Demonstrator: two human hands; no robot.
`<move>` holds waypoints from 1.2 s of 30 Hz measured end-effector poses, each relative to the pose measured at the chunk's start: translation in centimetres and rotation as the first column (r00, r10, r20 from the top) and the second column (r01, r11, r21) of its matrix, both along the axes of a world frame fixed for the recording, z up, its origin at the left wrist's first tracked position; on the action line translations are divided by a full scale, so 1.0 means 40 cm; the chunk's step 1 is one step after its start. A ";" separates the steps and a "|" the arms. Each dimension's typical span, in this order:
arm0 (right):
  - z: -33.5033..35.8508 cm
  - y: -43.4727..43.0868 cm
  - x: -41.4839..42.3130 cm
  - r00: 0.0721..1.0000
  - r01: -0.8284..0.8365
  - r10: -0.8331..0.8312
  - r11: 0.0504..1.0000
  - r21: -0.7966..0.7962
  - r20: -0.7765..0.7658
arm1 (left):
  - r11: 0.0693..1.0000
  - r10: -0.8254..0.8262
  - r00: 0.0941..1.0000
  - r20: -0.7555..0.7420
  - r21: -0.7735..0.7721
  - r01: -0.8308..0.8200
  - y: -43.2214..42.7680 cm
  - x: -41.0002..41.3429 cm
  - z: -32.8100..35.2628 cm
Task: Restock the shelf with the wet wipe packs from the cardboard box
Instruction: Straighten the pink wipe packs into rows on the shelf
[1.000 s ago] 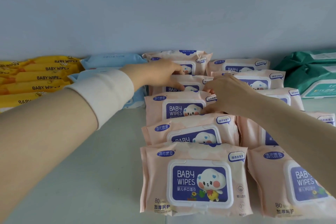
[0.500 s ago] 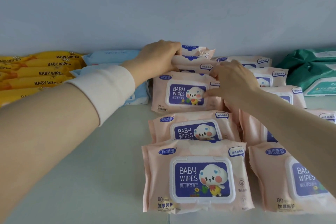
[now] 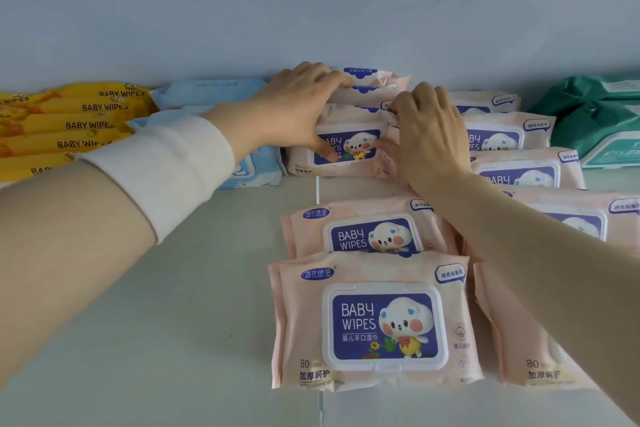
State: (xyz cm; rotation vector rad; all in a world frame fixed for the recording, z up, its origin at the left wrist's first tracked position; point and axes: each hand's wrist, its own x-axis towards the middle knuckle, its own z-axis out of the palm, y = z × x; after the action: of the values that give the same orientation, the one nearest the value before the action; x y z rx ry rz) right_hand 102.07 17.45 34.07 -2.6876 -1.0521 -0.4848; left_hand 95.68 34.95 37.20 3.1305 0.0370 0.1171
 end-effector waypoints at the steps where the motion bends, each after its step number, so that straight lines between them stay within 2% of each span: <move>1: 0.000 -0.005 0.001 0.999 0.004 -0.005 1.000 -0.028 -0.038 | 1.000 0.001 1.000 -0.009 0.018 -0.001 0.003 -0.003 0.000; 4: -0.005 -0.017 0.002 0.992 0.033 -0.045 0.994 -0.100 -0.118 | 0.997 0.031 1.000 -0.002 0.070 -0.030 0.015 -0.016 -0.003; 8: -0.006 0.005 0.014 0.973 0.106 -0.120 0.991 -0.079 -0.195 | 0.990 0.076 0.995 0.058 0.113 -0.082 0.013 -0.009 -0.014; 12: -0.001 0.022 0.041 0.973 0.140 -0.154 0.986 -0.088 -0.174 | 0.984 0.105 0.988 0.110 0.131 -0.119 -0.002 -0.003 -0.029; 18: 0.003 0.012 0.043 0.976 0.126 -0.137 0.989 -0.076 -0.171 | 0.991 0.088 0.991 0.100 0.089 -0.097 0.012 -0.024 -0.029; 24: -0.019 0.035 0.059 0.983 0.157 -0.168 0.979 -0.131 -0.075 | 0.981 0.122 0.985 0.121 0.136 -0.138 -0.005 -0.015 -0.042; 29: 0.037 0.013 0.042 0.984 0.108 -0.133 0.973 -0.205 -0.115 | 0.971 0.121 0.990 0.067 0.198 -0.132 -0.040 -0.029 -0.008; 31: 0.091 -0.025 0.016 0.981 0.069 -0.110 0.967 -0.246 -0.157 | 0.990 0.055 0.994 0.097 0.124 -0.067 -0.067 -0.047 0.027; 33: 0.150 -0.077 -0.027 0.972 -0.016 -0.052 0.959 -0.285 -0.231 | 0.996 -0.011 0.995 0.098 -0.083 0.020 -0.096 -0.080 0.057; 34: 0.175 -0.104 -0.052 0.963 -0.083 -0.008 0.942 -0.325 -0.269 | 0.982 -0.024 0.999 0.049 -0.187 0.033 -0.105 -0.096 0.060; 36: 0.209 -0.152 -0.113 0.929 -0.222 0.054 0.874 -0.433 -0.366 | 0.954 0.002 0.984 -0.179 -0.295 -0.056 -0.129 -0.126 0.053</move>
State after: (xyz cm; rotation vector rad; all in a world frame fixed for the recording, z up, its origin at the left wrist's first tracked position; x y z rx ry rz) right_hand 97.54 11.35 42.45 -2.9020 -1.3814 0.3093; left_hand 90.65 29.78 39.31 2.8269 0.0925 -0.1535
